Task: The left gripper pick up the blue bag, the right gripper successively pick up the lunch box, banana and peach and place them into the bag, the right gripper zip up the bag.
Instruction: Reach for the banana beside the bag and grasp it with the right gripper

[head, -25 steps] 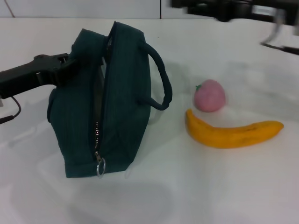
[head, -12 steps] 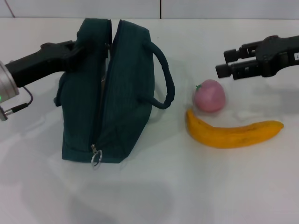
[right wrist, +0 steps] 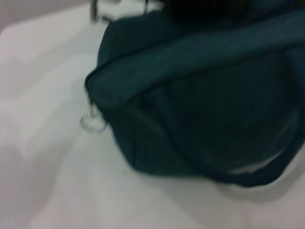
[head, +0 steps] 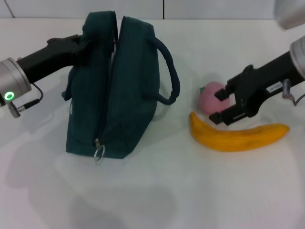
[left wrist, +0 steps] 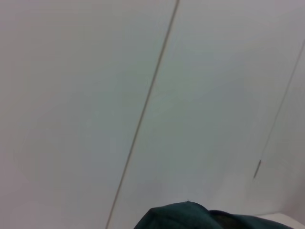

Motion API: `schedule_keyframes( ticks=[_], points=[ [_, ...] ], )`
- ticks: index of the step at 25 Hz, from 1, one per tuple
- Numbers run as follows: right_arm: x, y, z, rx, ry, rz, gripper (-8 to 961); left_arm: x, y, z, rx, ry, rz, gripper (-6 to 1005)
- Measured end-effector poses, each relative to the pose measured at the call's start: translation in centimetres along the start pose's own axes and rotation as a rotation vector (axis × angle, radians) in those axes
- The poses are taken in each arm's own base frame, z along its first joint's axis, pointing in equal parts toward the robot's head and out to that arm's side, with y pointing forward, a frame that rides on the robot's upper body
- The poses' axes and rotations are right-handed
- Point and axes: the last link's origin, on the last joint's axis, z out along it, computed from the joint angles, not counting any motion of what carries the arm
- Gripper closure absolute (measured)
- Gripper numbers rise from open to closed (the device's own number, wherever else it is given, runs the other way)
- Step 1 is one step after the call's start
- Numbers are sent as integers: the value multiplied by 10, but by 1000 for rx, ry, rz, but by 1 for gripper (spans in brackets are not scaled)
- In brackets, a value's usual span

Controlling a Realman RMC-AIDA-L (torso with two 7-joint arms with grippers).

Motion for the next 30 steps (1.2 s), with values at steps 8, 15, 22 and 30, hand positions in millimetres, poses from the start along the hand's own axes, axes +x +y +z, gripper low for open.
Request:
schedule_keyframes(
  ticks=[8, 15, 22, 30],
  points=[
    [9, -6, 15, 46, 169, -42, 330, 3, 0, 1, 3, 21, -6, 899],
    [11, -5, 32, 69, 224, -100, 331, 4, 0, 1, 5, 27, -9, 897],
    [14, 4, 52, 51, 265, -143, 332, 4, -1, 1, 6, 28, -4, 896],
    [17, 8, 62, 46, 275, -154, 333, 5, -1, 1, 5, 28, -2, 894]
  ],
)
